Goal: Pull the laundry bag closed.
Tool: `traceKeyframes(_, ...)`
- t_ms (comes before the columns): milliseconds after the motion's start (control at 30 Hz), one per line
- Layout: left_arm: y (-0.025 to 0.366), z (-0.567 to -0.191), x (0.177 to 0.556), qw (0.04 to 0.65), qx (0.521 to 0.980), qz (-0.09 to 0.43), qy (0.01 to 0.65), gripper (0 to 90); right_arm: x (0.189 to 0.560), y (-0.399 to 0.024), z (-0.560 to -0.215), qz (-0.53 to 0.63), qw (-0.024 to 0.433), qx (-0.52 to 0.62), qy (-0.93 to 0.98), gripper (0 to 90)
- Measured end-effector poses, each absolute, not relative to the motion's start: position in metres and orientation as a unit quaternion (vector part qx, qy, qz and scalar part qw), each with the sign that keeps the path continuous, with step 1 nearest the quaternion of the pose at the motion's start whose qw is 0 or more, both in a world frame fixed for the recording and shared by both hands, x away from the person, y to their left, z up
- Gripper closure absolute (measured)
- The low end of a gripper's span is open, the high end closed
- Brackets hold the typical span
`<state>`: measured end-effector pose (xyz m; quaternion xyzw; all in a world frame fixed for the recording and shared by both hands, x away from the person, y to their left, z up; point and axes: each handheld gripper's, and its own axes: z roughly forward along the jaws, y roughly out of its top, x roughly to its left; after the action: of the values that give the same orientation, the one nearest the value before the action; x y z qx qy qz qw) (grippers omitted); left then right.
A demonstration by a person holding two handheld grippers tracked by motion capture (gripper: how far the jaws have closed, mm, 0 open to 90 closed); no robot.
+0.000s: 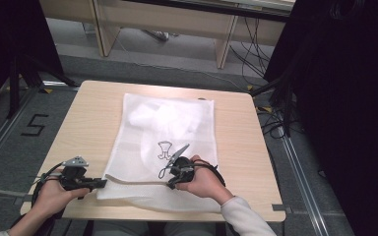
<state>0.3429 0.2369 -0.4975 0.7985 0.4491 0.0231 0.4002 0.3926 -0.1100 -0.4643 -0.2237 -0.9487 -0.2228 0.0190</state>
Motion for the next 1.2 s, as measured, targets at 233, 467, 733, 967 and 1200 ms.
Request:
traceKeyframes(233, 0.237, -0.498, 0.343, 0.4, 0.799, 0.024, 0.449, 85.8, 0.393, -0.113, -0.464, -0.223, 0.019, -0.228, -0.948, 82.7)
traceKeyframes(467, 0.237, -0.498, 0.343, 0.4, 0.799, 0.023, 0.449, 85.8, 0.392, -0.118, -0.464, -0.221, 0.019, -0.235, -0.946, 82.7)
traceKeyframes(733, 0.236, -0.498, 0.343, 0.401, 0.798, 0.024, 0.45, 85.8, 0.392, -0.123, -0.464, -0.221, 0.017, -0.236, -0.946, 82.7)
traceKeyframes(967, 0.236, -0.498, 0.343, 0.401, 0.797, 0.027, 0.452, 85.7, 0.391, -0.127, -0.463, -0.219, 0.021, -0.243, -0.945, 82.7)
traceKeyframes(1200, 0.236, -0.498, 0.343, 0.4, 0.797, 0.029, 0.451, 85.8, 0.392, -0.131, -0.464, -0.219, 0.019, -0.243, -0.945, 82.7)
